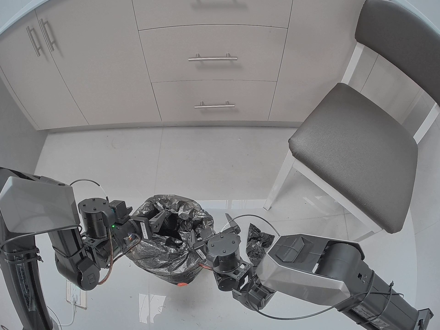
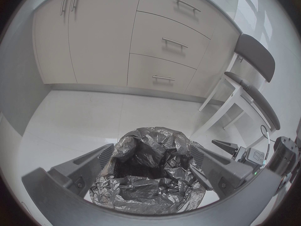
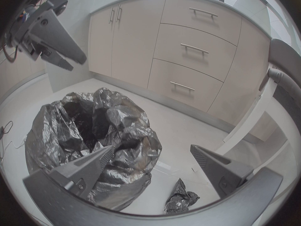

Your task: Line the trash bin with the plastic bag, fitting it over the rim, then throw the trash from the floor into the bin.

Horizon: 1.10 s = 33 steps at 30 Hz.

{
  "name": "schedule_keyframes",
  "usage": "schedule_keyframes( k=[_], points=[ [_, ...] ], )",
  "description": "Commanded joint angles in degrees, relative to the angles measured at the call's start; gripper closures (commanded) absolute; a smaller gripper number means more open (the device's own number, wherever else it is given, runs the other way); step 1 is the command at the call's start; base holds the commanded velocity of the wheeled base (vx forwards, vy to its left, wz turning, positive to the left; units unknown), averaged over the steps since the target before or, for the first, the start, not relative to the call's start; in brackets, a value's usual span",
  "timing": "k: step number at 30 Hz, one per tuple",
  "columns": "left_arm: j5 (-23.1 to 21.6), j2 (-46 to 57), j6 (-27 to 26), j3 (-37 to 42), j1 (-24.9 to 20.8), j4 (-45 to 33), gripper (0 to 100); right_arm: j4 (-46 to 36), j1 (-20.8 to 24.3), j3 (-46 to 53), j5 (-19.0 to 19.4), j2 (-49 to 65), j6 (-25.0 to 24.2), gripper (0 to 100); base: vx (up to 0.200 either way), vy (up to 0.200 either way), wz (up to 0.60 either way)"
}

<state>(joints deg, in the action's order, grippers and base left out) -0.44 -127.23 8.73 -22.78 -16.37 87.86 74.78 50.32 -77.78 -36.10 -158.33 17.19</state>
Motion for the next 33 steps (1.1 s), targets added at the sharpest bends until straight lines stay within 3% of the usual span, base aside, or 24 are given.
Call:
schedule_keyframes(
  k=[1, 10, 15, 21, 27, 33],
  points=[
    [0.0, 0.14, 0.06, 0.2, 0.02, 0.03, 0, 0.11, -0.14, 1.75, -0.03, -0.14, 0.04, 0, 0.0, 0.0, 0.0],
    [0.35, 1.99, 0.68, -0.07, 0.9, -0.05, 0, 7.93, 1.53, 9.13, -0.29, 7.25, 0.57, 0, 0.0, 0.0, 0.0],
    [0.18, 3.83, 2.52, -0.33, 1.78, -0.14, 0, 7.22, 0.48, 9.92, -0.2, 14.28, 0.65, 0, 0.0, 0.0, 0.0],
    [-0.35, 5.24, 4.1, -2.26, 4.59, -1.99, 0, 3.8, -3.48, 5.79, -0.2, 14.19, 0.65, 0, 0.0, 0.0, 0.0],
    [-0.44, 11.39, 9.46, -6.13, 5.91, -14.21, 0, -10.97, -9.72, -7.21, 0.32, 10.41, 0.57, 0, 0.0, 0.0, 0.0],
    [-1.85, 12.8, 9.82, -6.75, 6.88, -15.96, 0, -24.59, -12.79, -25.58, 0.32, 3.03, 0.74, 0, 0.0, 0.0, 0.0]
  ],
)
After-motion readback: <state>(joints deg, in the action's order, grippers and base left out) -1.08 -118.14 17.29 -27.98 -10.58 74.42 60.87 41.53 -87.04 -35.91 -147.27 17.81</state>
